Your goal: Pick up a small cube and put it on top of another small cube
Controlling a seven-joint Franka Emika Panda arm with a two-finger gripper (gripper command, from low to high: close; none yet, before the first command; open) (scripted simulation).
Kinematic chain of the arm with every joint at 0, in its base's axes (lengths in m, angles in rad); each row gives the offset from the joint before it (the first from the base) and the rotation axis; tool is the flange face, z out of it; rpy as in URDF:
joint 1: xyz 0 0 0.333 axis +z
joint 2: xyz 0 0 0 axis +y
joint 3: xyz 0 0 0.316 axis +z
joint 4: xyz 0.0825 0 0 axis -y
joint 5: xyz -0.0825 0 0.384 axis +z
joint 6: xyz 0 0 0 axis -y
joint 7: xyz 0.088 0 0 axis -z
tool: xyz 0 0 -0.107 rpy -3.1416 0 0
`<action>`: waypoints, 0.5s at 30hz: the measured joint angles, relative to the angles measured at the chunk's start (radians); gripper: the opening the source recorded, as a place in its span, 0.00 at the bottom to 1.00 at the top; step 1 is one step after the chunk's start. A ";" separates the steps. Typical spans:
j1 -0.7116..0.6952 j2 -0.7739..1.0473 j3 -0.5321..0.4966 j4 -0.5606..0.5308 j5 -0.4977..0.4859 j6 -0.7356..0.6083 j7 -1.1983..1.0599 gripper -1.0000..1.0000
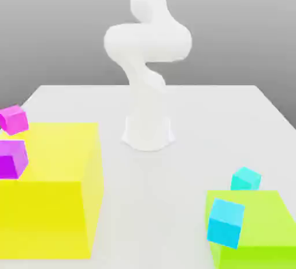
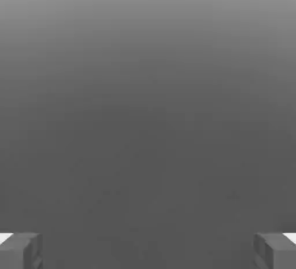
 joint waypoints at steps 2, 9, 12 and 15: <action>0.045 0.065 0.014 -0.042 0.028 0.042 -0.019 0.50; 0.187 0.278 0.091 -0.181 0.104 0.181 -0.069 0.50; 0.243 0.369 0.135 -0.241 0.123 0.241 -0.080 0.50; 0.292 0.459 0.185 -0.300 0.130 0.302 -0.083 0.50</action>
